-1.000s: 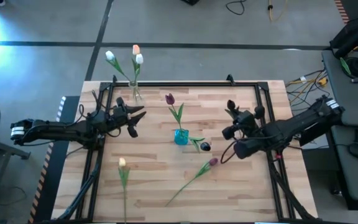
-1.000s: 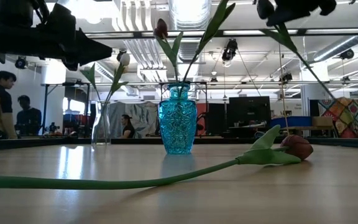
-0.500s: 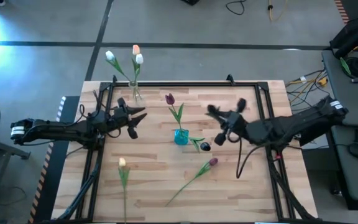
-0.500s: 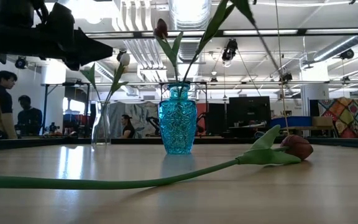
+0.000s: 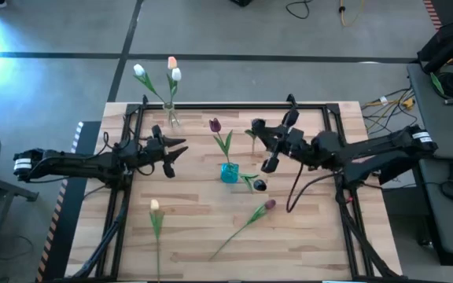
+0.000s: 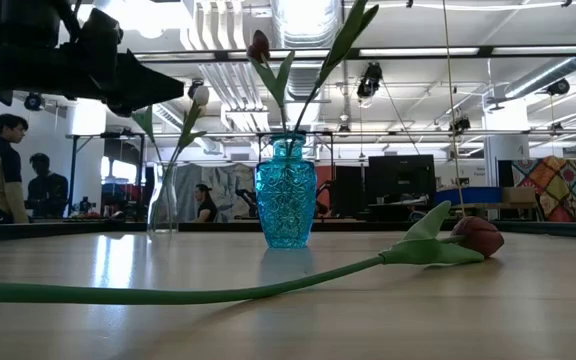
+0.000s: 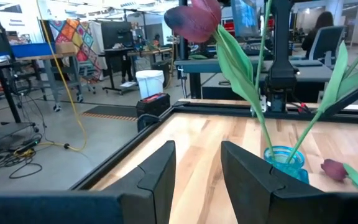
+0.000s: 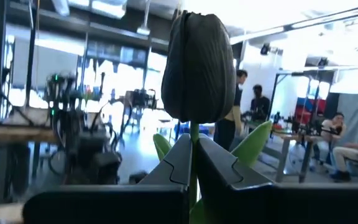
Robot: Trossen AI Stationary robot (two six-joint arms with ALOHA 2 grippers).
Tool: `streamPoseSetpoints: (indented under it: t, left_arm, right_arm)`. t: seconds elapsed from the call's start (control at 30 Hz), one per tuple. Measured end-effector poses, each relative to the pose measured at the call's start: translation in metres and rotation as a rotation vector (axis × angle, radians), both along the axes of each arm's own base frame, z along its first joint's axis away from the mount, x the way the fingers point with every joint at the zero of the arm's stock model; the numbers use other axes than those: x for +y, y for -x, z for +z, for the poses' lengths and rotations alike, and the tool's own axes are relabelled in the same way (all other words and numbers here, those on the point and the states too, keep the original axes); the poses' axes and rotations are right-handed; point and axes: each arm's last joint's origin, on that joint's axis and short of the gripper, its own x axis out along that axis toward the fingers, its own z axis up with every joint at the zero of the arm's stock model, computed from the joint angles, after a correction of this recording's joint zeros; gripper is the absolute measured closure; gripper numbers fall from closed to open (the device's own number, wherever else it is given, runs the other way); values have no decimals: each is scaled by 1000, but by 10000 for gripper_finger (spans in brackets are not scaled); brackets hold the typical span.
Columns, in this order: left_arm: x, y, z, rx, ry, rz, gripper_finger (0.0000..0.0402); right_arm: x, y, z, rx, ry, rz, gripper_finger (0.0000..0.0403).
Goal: Sort flowers into vase by color
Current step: Put the black flower into the blue vase
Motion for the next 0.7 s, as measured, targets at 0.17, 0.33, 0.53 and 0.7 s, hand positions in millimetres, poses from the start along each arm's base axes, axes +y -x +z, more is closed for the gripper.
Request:
streamPoseSetpoints:
  t: [0.17, 0.33, 0.53, 0.7]
  left_arm:
    - [0, -1, -1, 8, 2, -2, 287]
    - [0, -1, -1, 8, 2, -3, 287]
    - [0, -1, -1, 8, 2, -3, 287]
    - [0, -1, -1, 7, 4, -14, 287]
  right_arm:
    - [1, -11, -12, -83, -14, -5, 394]
    - [2, -12, -22, -204, -71, 12, 394]
    - [1, -10, -29, -246, -136, 38, 394]
    - [2, -15, -39, -219, -148, 42, 394]
